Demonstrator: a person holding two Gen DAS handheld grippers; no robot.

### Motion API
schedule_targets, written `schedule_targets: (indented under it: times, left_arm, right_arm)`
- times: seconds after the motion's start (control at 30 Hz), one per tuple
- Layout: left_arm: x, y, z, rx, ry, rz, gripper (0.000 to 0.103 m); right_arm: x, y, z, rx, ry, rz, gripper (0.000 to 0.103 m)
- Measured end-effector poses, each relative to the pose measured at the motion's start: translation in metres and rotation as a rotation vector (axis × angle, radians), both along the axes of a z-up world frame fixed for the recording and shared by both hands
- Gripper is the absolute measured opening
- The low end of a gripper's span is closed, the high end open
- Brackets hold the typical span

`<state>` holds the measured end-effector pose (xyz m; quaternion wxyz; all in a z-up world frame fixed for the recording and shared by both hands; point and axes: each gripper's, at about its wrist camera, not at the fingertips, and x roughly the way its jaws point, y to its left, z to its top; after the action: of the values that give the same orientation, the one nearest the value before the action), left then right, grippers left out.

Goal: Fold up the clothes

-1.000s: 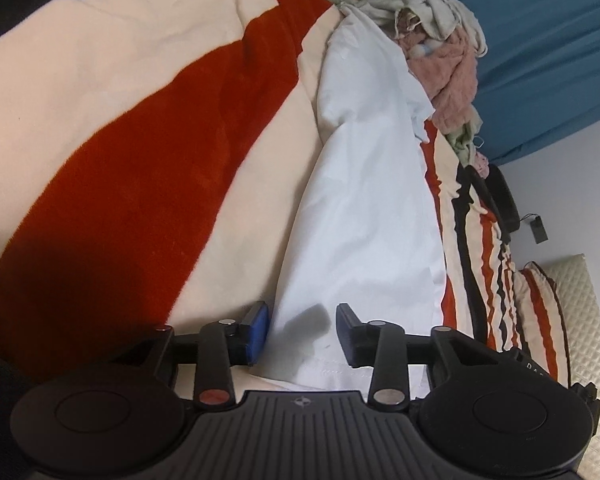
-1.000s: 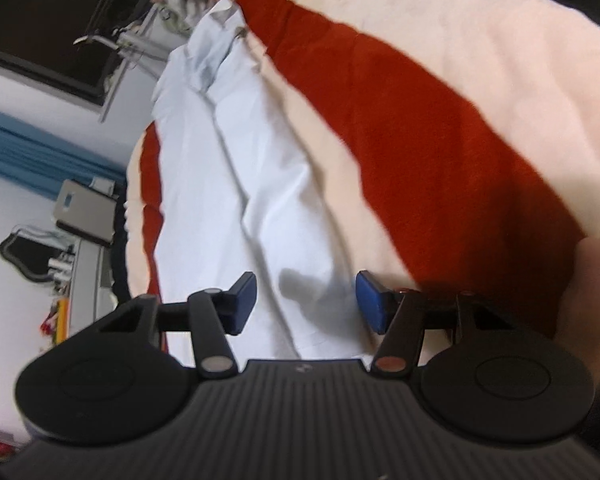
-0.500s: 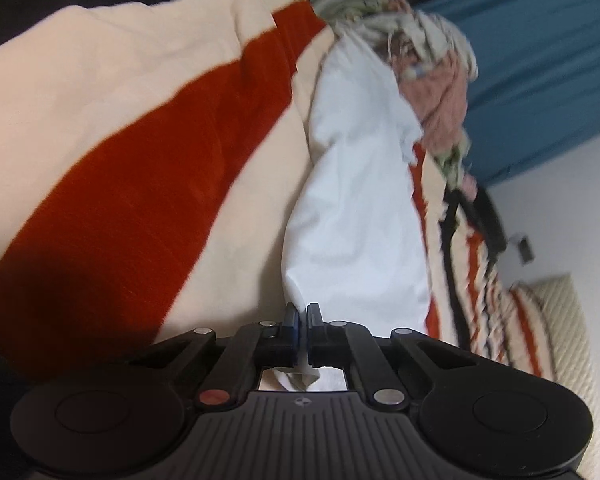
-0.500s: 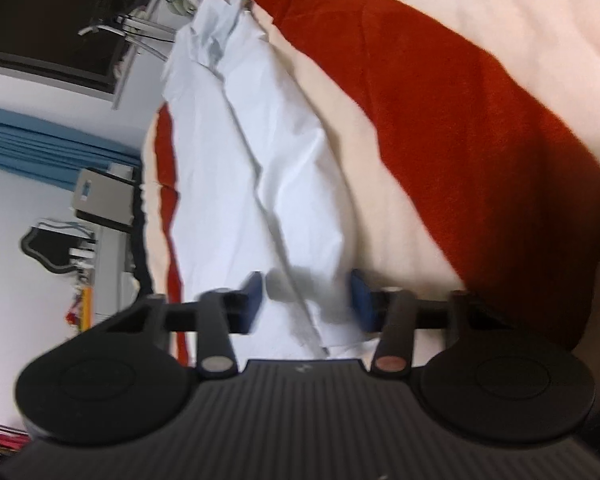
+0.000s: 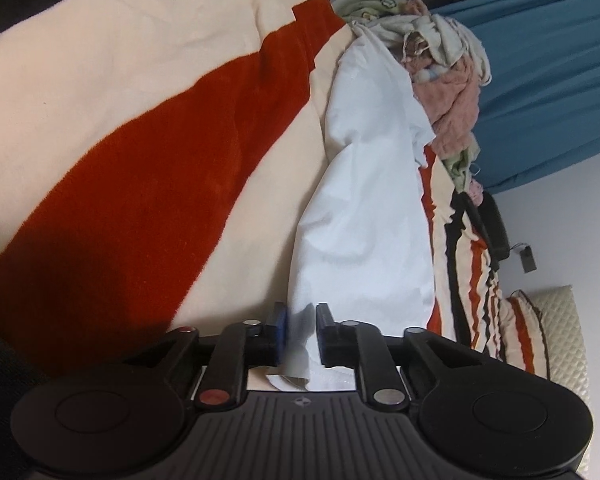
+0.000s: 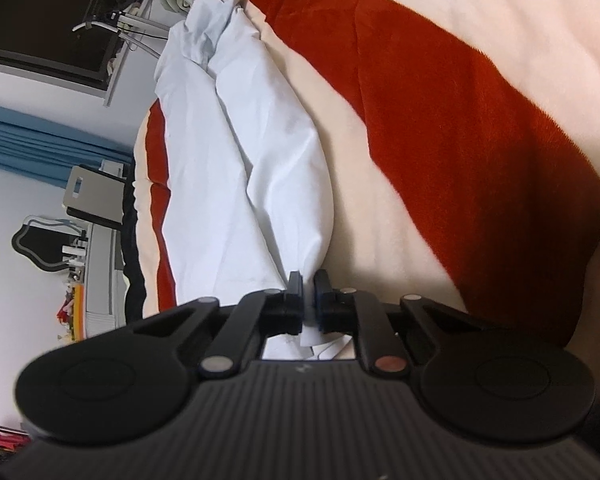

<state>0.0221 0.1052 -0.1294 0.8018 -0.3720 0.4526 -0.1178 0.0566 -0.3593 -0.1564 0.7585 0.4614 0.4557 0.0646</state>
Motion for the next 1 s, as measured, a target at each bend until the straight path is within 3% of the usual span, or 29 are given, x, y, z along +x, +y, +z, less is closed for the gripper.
schedule_targets:
  times: [0.1, 0.27, 0.4, 0.43, 0.47, 0.57, 0.7, 1.0]
  left_arm:
    - [0.003, -0.003, -0.005, 0.004, 0.025, -0.014, 0.025]
    - [0.005, -0.008, -0.008, 0.01, 0.031, -0.03, 0.025]
    - [0.005, -0.009, -0.009, 0.0, 0.027, -0.025, 0.006]
    - [0.005, -0.008, -0.01, -0.021, 0.022, -0.024, 0.005]
    - [0.005, -0.007, -0.01, -0.046, 0.017, -0.023, 0.006]
    - [0.002, -0.005, -0.007, -0.127, -0.026, -0.015, 0.004]
    - [-0.007, -0.003, 0.006, -0.208, -0.114, -0.006, 0.003]
    - [-0.057, 0.021, 0.049, -0.382, -0.265, 0.055, 0.003]
  right_arm:
    - [0.002, 0.002, -0.003, 0.001, 0.025, -0.002, 0.013]
    - [0.003, 0.007, -0.004, 0.005, 0.024, 0.029, 0.029]
    - [0.0, 0.012, -0.001, -0.02, 0.002, 0.044, 0.028]
    - [-0.001, 0.011, 0.001, -0.027, -0.006, 0.037, 0.025]
    - [-0.003, 0.011, 0.003, -0.034, -0.015, 0.03, 0.016]
    - [-0.011, 0.004, 0.012, 0.011, -0.114, -0.022, 0.008]
    - [-0.027, -0.005, 0.03, 0.051, -0.253, -0.057, 0.007]
    - [-0.08, -0.011, 0.086, -0.023, -0.512, -0.057, 0.006]
